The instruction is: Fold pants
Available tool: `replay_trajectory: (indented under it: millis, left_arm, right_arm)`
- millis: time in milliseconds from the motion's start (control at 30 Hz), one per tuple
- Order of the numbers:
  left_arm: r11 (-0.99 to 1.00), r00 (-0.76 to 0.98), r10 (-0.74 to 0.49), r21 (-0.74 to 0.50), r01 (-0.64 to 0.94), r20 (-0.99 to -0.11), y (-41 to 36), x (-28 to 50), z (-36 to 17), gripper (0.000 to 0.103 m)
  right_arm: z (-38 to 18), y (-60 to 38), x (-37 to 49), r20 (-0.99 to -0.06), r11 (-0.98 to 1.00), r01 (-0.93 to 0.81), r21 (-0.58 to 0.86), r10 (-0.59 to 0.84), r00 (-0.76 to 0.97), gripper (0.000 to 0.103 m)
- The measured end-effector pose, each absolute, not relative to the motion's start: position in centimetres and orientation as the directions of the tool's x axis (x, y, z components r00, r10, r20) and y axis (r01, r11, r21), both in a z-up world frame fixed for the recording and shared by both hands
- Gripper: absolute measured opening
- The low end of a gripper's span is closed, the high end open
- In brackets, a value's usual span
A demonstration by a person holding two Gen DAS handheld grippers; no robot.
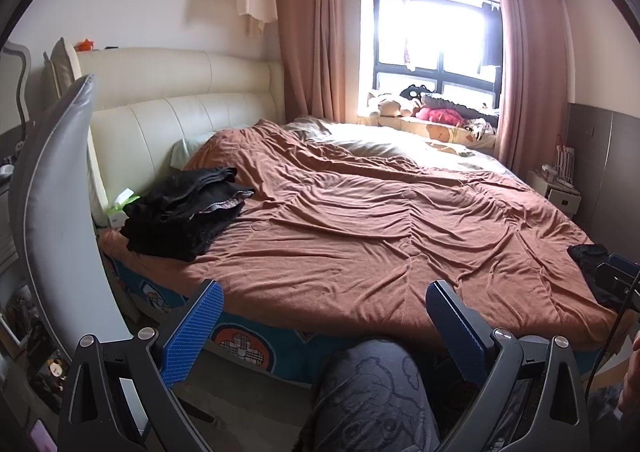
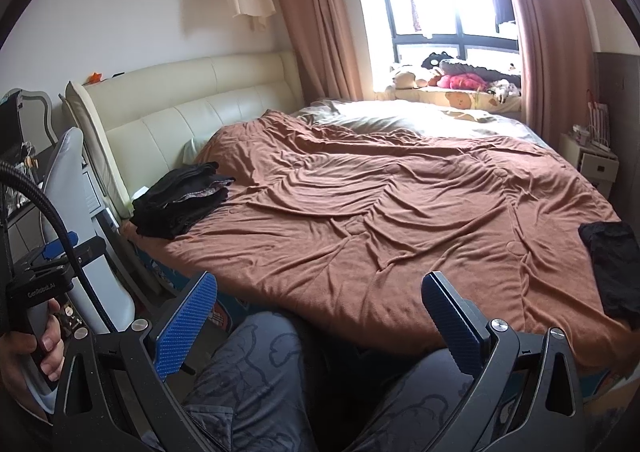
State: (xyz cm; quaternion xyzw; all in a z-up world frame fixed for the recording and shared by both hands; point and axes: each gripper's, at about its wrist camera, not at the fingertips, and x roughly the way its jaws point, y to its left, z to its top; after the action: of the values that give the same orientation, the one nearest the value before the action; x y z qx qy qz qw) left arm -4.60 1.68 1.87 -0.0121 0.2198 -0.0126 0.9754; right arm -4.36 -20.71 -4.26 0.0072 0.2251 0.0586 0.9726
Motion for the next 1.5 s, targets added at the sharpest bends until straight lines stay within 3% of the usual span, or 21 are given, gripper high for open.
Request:
replay_trajectory:
  millis: [1500]
  left_arm:
    - [0.999, 0.901, -0.035, -0.038, 0.021, -0.433, 1.96, -4.41, 1.89, 0.102]
  right_arm:
    - [-4.73, -20.97, -4.27, -0.442, 0.995, -0.088, 0.052, 0.102, 0.891, 0.103]
